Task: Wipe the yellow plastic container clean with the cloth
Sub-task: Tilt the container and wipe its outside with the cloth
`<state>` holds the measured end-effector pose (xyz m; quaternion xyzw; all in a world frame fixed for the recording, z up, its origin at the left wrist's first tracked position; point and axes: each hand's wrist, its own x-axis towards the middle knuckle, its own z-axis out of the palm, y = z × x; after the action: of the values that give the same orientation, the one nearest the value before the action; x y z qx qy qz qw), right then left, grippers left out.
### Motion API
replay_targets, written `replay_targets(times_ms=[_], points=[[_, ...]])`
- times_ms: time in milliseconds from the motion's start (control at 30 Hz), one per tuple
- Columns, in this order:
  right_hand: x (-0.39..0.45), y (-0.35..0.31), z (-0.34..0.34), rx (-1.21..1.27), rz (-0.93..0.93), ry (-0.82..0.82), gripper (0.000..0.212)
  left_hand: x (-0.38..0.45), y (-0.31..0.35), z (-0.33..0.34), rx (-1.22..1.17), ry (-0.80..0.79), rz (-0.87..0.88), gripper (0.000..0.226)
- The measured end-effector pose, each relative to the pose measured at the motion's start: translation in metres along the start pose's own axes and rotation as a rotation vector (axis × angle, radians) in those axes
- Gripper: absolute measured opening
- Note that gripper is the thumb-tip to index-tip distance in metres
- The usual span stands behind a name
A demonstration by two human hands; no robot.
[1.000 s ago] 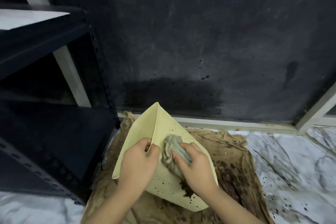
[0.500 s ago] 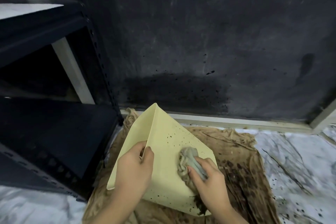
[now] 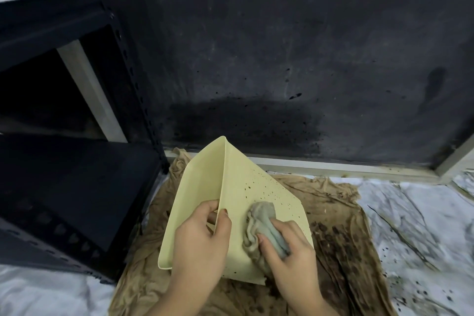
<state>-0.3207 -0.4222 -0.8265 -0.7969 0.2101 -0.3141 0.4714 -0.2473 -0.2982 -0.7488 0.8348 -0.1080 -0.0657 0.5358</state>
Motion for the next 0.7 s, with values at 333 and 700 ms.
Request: replay_targets(times_ms=[333,700], points=[[0.030,0.013,-0.005,-0.098,0.043,-0.016,0.027,-0.005,0.002,0.003,0.003,-0.019,0.015,0.014],[0.012,0.076,-0.036,-0.155,0.523,0.127,0.028,-0.005,0.002,0.003,-0.020,0.002,-0.027,0.010]])
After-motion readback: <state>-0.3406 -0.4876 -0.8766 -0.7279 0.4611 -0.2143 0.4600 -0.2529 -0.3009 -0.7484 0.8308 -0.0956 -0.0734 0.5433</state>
